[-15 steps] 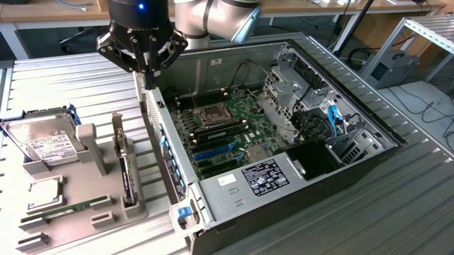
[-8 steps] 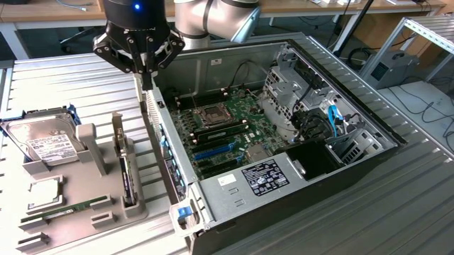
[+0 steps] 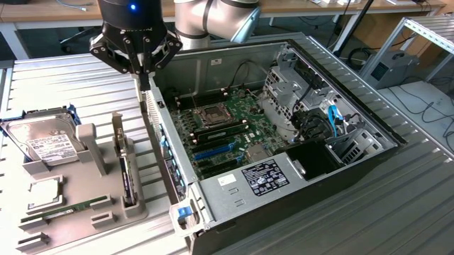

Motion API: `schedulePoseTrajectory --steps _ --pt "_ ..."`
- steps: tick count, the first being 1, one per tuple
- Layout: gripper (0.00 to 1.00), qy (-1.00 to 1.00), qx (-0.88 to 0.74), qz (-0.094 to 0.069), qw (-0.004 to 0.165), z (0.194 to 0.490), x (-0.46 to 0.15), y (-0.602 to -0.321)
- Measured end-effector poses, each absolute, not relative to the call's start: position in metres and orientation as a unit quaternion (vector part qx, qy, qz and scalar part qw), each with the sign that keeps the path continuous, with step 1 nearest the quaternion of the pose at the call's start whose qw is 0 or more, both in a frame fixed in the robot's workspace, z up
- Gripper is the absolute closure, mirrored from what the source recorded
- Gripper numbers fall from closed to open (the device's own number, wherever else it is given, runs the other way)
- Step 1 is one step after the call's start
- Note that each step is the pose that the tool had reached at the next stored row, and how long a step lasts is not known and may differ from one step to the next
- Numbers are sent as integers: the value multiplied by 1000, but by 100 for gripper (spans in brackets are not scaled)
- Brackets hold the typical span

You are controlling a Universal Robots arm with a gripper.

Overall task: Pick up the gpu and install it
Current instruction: 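Reach for the gpu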

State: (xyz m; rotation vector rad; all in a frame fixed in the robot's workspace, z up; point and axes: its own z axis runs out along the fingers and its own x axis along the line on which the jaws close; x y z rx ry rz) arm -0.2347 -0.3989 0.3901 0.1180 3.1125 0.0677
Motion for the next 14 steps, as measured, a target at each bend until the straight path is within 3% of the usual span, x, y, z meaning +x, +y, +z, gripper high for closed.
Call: schedulePoseTrajectory --steps 14 --pt "89 999 38 22 13 390 -240 -399"
